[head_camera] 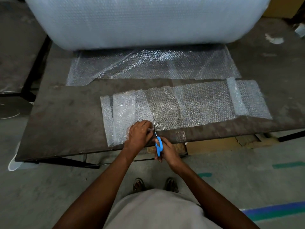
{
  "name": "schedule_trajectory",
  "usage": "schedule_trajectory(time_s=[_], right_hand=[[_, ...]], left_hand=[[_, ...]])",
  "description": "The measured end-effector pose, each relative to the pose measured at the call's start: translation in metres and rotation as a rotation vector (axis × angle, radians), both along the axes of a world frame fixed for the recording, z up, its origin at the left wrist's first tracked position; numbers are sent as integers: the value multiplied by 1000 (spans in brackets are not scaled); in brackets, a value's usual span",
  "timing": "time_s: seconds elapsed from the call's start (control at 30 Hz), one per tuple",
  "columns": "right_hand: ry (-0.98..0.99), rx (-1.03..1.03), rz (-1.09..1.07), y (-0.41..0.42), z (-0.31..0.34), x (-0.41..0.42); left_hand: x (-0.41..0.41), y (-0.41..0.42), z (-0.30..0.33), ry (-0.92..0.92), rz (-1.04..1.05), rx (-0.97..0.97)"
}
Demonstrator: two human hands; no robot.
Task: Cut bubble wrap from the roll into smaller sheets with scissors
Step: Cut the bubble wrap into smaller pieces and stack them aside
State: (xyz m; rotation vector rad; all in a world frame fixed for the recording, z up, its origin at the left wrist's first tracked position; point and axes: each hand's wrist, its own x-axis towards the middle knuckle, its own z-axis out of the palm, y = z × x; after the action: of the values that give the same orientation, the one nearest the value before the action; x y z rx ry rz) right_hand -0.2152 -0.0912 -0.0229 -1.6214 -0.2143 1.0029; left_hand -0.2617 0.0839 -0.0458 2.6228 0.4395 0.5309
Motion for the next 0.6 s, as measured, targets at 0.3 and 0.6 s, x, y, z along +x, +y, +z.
schedule_trajectory(time_s=[0.3,0.6], right_hand=[[28,19,-4,8,-5,5],[5,5,0,6,-7,4]], left_hand=[[-8,-1,2,-22,-24,-10],[-11,0,2,-58,-40,-54]])
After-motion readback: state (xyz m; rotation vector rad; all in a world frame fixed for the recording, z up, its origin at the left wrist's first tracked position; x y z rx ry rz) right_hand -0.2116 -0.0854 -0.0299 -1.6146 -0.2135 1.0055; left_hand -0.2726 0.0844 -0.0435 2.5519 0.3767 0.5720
